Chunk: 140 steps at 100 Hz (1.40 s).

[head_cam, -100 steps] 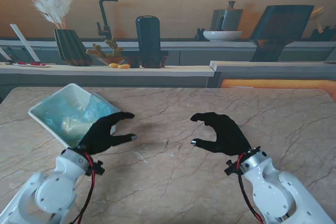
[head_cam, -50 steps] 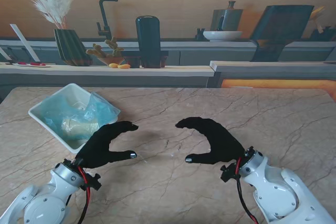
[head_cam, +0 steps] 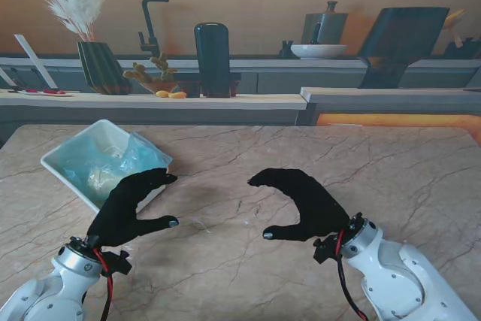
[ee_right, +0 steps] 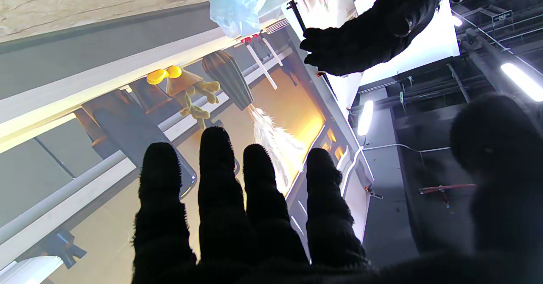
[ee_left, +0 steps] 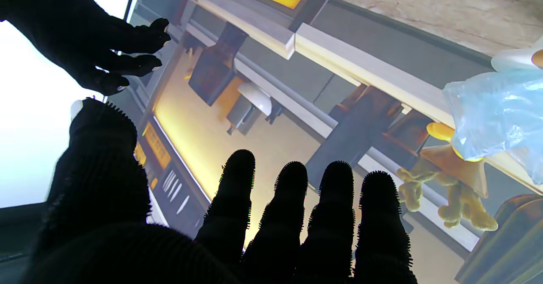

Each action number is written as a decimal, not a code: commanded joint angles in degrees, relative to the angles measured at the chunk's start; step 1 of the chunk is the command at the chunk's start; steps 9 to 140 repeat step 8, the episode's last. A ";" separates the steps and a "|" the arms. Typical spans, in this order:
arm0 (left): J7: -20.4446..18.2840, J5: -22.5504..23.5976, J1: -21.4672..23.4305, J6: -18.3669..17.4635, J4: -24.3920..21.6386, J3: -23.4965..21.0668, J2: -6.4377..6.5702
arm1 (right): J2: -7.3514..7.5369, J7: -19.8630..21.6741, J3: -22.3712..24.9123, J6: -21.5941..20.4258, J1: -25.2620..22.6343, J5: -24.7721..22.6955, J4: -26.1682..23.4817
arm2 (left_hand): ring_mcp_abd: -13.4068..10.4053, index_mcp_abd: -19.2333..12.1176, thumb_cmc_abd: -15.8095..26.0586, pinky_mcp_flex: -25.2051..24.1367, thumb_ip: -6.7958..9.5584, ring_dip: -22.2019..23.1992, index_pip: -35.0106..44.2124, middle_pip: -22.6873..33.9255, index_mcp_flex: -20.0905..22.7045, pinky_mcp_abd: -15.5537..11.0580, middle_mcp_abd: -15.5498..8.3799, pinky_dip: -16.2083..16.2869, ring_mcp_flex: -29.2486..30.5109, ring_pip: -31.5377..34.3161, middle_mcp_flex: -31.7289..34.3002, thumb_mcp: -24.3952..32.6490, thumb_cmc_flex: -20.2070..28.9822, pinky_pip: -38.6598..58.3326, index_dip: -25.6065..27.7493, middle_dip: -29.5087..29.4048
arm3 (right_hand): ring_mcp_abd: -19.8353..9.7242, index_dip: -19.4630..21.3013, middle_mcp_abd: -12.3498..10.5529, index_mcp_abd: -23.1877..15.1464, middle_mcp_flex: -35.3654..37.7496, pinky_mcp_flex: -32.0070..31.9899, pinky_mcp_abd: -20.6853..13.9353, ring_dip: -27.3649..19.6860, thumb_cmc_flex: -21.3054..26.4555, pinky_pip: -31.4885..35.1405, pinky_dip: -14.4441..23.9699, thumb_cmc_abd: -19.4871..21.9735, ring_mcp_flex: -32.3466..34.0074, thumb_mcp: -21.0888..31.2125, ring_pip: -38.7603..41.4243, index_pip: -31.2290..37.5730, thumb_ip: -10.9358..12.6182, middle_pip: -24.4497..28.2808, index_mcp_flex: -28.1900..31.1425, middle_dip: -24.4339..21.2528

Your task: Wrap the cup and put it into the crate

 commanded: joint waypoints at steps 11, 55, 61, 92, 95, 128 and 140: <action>-1.25 -0.04 -0.02 1.02 -0.35 0.35 0.04 | -0.28 -0.28 -0.01 0.96 -0.30 -0.42 -0.49 | -0.98 -1.53 -0.38 0.06 1.68 0.08 -0.98 -1.41 0.30 0.29 -1.57 1.01 0.59 -1.12 1.08 -0.11 0.37 -1.49 0.72 -1.08 | -1.06 -0.36 -1.06 -1.40 0.91 -0.35 0.22 -0.20 -2.54 -0.65 -0.44 1.70 -0.76 0.98 -0.78 0.77 0.70 -1.05 0.04 0.12; -1.25 -0.04 -0.02 1.02 -0.35 0.35 0.04 | -0.28 -0.28 -0.01 0.96 -0.30 -0.42 -0.49 | -0.98 -1.53 -0.38 0.06 1.68 0.08 -0.98 -1.41 0.30 0.29 -1.57 1.01 0.59 -1.12 1.08 -0.11 0.37 -1.49 0.72 -1.08 | -1.06 -0.36 -1.06 -1.40 0.91 -0.35 0.22 -0.20 -2.54 -0.65 -0.44 1.70 -0.76 0.98 -0.78 0.77 0.70 -1.05 0.04 0.12; -1.25 -0.04 -0.02 1.02 -0.35 0.35 0.04 | -0.28 -0.28 -0.01 0.96 -0.30 -0.42 -0.49 | -0.98 -1.53 -0.38 0.06 1.68 0.08 -0.98 -1.41 0.30 0.29 -1.57 1.01 0.59 -1.12 1.08 -0.11 0.37 -1.49 0.72 -1.08 | -1.06 -0.36 -1.06 -1.40 0.91 -0.35 0.22 -0.20 -2.54 -0.65 -0.44 1.70 -0.76 0.98 -0.78 0.77 0.70 -1.05 0.04 0.12; -1.25 -0.04 -0.02 1.02 -0.35 0.35 0.04 | -0.28 -0.28 -0.01 0.96 -0.30 -0.42 -0.49 | -0.98 -1.53 -0.38 0.06 1.68 0.08 -0.98 -1.41 0.30 0.29 -1.57 1.01 0.59 -1.12 1.08 -0.11 0.37 -1.49 0.72 -1.08 | -1.06 -0.36 -1.06 -1.40 0.91 -0.35 0.22 -0.20 -2.54 -0.65 -0.44 1.70 -0.76 0.98 -0.78 0.77 0.70 -1.05 0.04 0.12; -1.25 -0.04 -0.02 1.02 -0.35 0.35 0.04 | -0.28 -0.28 -0.01 0.96 -0.30 -0.42 -0.49 | -0.98 -1.53 -0.38 0.06 1.68 0.08 -0.98 -1.41 0.30 0.29 -1.57 1.01 0.59 -1.12 1.08 -0.11 0.37 -1.49 0.72 -1.08 | -1.06 -0.36 -1.06 -1.40 0.91 -0.35 0.22 -0.20 -2.54 -0.65 -0.44 1.70 -0.76 0.98 -0.78 0.77 0.70 -1.05 0.04 0.12; -1.25 -0.04 -0.02 1.02 -0.35 0.35 0.04 | -0.28 -0.28 -0.01 0.96 -0.30 -0.42 -0.49 | -0.98 -1.53 -0.38 0.06 1.68 0.08 -0.98 -1.41 0.30 0.29 -1.57 1.01 0.59 -1.12 1.08 -0.11 0.37 -1.49 0.72 -1.08 | -1.06 -0.36 -1.06 -1.40 0.91 -0.35 0.22 -0.20 -2.54 -0.65 -0.44 1.70 -0.76 0.98 -0.78 0.77 0.70 -1.05 0.04 0.12; -1.25 -0.04 -0.02 1.02 -0.35 0.35 0.04 | -0.28 -0.28 -0.01 0.96 -0.30 -0.42 -0.49 | -0.98 -1.53 -0.38 0.06 1.68 0.08 -0.98 -1.41 0.30 0.29 -1.57 1.01 0.59 -1.12 1.08 -0.11 0.37 -1.49 0.72 -1.08 | -1.06 -0.36 -1.06 -1.40 0.91 -0.35 0.22 -0.20 -2.54 -0.65 -0.44 1.70 -0.76 0.98 -0.78 0.77 0.70 -1.05 0.04 0.12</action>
